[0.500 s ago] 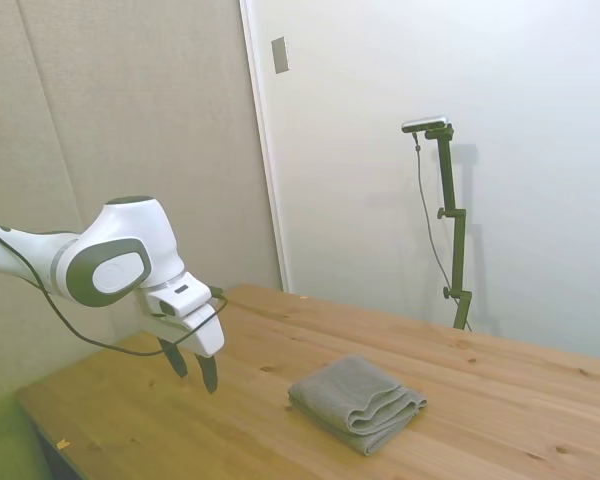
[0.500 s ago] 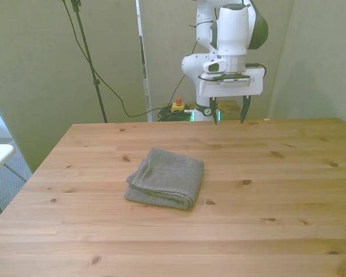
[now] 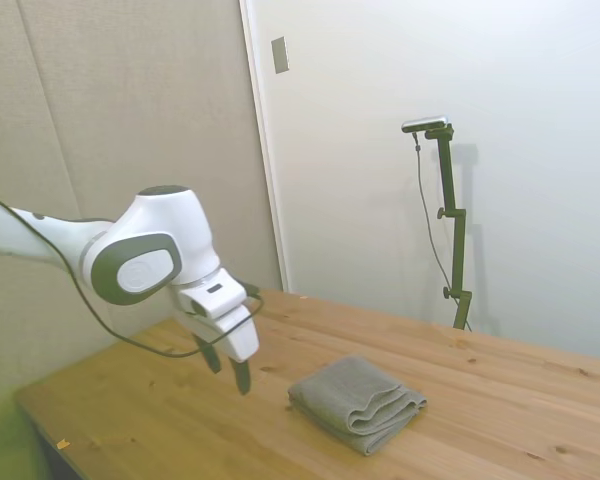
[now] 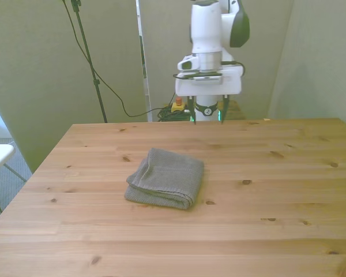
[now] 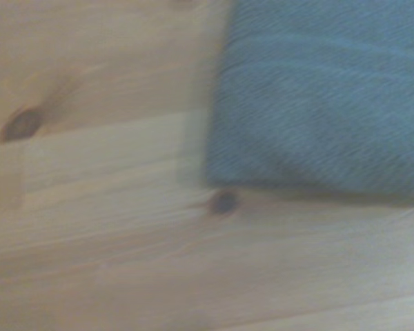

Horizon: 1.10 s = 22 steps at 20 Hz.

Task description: Unfold the towel

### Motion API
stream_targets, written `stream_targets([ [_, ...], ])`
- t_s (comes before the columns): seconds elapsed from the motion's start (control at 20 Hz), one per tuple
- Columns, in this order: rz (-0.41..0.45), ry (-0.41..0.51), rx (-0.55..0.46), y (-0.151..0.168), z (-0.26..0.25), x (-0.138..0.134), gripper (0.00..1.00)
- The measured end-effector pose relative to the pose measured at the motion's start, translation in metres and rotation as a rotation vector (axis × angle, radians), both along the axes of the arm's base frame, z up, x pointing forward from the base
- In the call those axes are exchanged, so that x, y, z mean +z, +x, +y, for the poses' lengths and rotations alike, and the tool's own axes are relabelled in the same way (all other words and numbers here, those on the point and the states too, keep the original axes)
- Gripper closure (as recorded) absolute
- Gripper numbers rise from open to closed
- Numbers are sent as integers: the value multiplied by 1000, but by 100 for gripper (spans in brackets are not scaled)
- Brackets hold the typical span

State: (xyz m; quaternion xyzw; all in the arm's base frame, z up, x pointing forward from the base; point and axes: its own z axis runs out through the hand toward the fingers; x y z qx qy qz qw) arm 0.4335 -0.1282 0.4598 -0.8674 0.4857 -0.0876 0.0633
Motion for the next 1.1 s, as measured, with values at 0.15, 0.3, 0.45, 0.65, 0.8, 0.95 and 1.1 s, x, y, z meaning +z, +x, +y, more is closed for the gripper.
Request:
stream_targets([
  [0.15,-27,45,-46,12,-63,2,0],
  [0.3,-48,106,-92,17,-135,-7,0],
  [0.45,-52,160,-122,18,-187,-24,0],
  [0.65,-45,230,-117,23,-200,-50,0],
  [0.8,-88,295,-100,26,-201,-61,0],
  [0.95,-90,332,-76,26,-199,-68,0],
  [1.1,-89,354,-56,29,-191,-73,0],
])
